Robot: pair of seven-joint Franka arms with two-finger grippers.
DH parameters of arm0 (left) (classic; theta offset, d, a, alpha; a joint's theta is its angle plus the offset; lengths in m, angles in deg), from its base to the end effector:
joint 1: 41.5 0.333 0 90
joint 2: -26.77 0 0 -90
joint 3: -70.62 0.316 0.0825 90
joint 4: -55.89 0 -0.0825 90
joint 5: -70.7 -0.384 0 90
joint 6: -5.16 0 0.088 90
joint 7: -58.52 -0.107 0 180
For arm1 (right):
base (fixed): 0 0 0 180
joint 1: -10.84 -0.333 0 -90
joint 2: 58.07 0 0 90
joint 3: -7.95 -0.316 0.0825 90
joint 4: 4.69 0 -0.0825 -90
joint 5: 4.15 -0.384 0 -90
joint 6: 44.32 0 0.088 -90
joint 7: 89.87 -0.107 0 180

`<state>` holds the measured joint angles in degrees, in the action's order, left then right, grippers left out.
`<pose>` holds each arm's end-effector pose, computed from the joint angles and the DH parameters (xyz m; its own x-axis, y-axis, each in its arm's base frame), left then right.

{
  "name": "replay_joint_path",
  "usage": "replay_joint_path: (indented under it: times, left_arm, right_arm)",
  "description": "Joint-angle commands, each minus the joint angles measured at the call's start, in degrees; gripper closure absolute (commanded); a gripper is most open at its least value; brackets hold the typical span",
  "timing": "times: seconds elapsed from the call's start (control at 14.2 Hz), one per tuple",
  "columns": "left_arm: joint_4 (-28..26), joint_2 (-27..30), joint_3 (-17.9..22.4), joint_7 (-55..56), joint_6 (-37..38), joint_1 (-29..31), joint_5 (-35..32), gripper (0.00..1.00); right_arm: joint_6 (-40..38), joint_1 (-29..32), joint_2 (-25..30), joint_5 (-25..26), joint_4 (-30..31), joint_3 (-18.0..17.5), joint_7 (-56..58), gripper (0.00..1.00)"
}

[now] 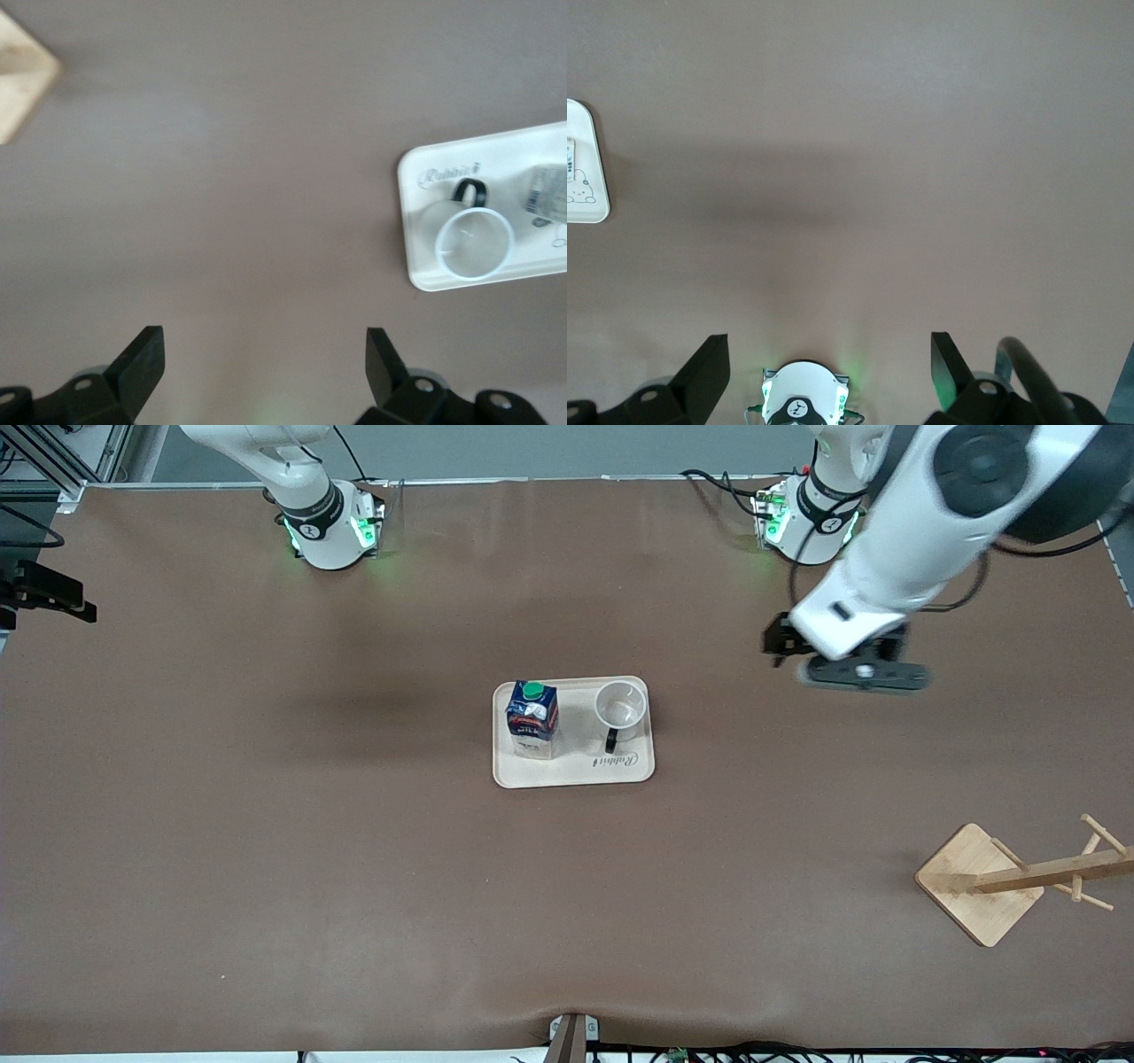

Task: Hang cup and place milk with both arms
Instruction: 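Reach the left gripper toward the white mug on the tray, then lower the left gripper and grasp the white mug by its rim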

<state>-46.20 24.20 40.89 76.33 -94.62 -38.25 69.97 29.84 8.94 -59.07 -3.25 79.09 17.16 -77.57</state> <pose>0.5095 -0.2477 0.5168 0.9851 -0.1528 -0.0784 -0.1544 -0.9879 -0.0148 0.5252 -0.0685 0.6434 0.9793 0.0844 -0.1837 0.0819 -0.9964 -0.0212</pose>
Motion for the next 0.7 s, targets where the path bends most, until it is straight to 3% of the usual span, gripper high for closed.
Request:
replay_joint_path:
  times: [0.0,0.49,0.63]
  left_arm:
    - [-3.71,-4.44,-3.4,0.99,-7.59,-0.53,0.91,0.0]
    - [-8.29,-16.05,-4.03,5.47,-22.73,-8.26,-0.76,0.0]
    - [-9.43,-19.04,-4.03,8.81,-26.77,-8.88,-2.16,0.1]
  right_arm:
    - [0.02,1.38,-0.23,-0.73,-0.45,-0.5,0.7,0.0]
    - [-0.34,2.79,-2.25,-0.9,-1.86,-0.59,0.53,0.0]
    - [-0.51,2.7,-2.16,-0.81,-2.03,-0.59,0.53,0.0]
